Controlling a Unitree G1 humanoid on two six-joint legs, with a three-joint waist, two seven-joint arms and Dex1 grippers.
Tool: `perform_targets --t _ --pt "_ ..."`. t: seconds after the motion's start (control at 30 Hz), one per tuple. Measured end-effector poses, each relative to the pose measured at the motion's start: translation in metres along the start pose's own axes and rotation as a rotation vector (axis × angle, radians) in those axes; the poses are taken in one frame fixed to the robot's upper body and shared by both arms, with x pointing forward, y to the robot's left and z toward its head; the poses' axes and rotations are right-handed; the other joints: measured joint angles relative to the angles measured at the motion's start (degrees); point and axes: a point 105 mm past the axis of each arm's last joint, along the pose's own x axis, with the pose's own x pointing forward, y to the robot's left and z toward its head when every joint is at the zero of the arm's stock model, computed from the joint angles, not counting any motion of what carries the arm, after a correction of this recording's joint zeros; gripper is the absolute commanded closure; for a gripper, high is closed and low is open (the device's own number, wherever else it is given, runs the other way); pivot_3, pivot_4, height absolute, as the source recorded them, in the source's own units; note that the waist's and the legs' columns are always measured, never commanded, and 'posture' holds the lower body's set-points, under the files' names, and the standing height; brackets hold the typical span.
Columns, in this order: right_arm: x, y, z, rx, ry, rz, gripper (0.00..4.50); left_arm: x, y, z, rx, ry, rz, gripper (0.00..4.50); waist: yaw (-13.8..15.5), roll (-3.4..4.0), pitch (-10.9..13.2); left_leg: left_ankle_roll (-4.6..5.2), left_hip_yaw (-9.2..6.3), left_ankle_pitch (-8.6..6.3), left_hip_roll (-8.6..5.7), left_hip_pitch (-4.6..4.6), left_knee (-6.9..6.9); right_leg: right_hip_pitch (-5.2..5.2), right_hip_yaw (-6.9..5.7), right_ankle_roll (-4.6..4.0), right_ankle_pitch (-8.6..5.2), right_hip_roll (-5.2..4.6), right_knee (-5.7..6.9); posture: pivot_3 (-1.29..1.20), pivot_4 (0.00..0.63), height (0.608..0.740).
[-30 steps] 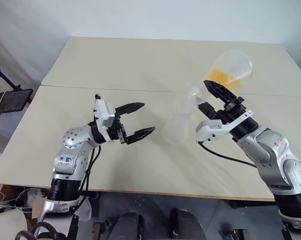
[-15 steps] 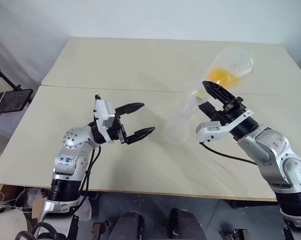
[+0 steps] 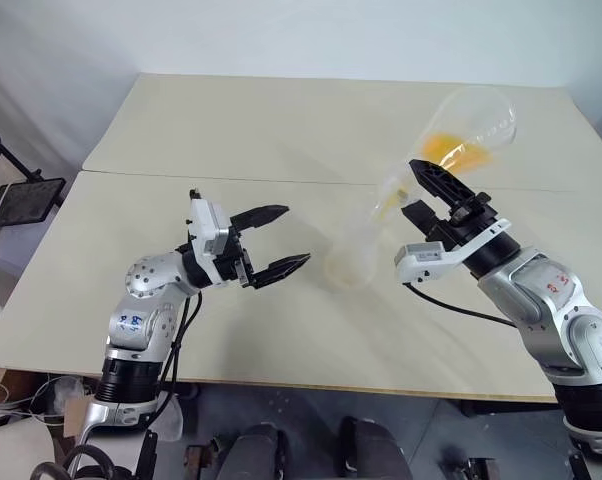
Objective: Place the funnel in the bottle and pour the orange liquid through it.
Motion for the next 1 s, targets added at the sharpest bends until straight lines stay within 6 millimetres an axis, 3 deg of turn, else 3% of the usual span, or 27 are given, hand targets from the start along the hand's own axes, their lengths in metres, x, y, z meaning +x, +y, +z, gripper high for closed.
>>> perform_targets --t 1.0 --pt "-0.0018 0.0014 0.0002 -0.078 -0.029 0.029 1.74 0.0026 -0.0009 -0.0008 -0.012 -0.017 0.012 0.0 0.01 0.0 0.0 -0.01 0.0 0.0 0.0 0.0 0.0 0.0 0.0 0.0 0.0 0.0 0.0 0.0 0.15 0.74"
